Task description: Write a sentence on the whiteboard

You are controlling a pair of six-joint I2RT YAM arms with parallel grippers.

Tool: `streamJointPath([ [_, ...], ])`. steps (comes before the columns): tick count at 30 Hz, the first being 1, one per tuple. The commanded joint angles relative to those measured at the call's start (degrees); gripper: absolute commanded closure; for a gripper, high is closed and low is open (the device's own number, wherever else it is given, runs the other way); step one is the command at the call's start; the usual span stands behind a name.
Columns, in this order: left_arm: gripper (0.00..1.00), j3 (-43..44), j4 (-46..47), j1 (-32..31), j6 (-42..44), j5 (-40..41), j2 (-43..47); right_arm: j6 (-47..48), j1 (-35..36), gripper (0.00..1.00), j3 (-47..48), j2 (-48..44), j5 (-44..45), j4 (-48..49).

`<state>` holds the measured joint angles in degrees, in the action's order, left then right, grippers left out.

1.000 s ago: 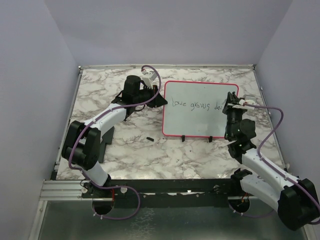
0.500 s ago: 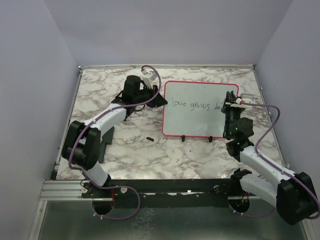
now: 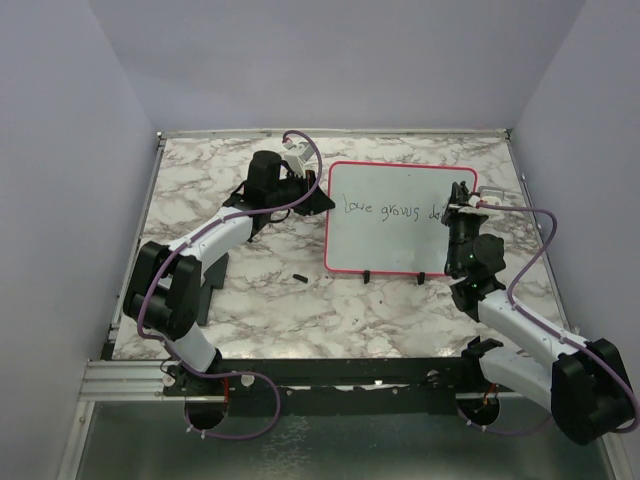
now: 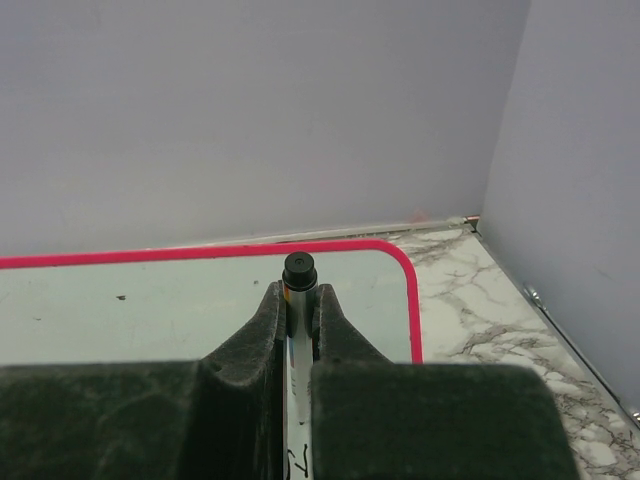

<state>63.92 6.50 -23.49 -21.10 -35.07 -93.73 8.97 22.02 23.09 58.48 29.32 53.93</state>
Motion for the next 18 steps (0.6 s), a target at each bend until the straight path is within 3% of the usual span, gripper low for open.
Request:
streamJointPath([
  [1,1.00,-0.5,0.6,0.2,0.9,1.8,2.9,0.5,-0.3,0.99,1.1,0.0,1.2,1.4],
  [18,1.00,-0.4,0.6,0.3,1.0,1.8,2.8,-0.1,-0.2,0.99,1.1,0.5,0.5,1.0],
])
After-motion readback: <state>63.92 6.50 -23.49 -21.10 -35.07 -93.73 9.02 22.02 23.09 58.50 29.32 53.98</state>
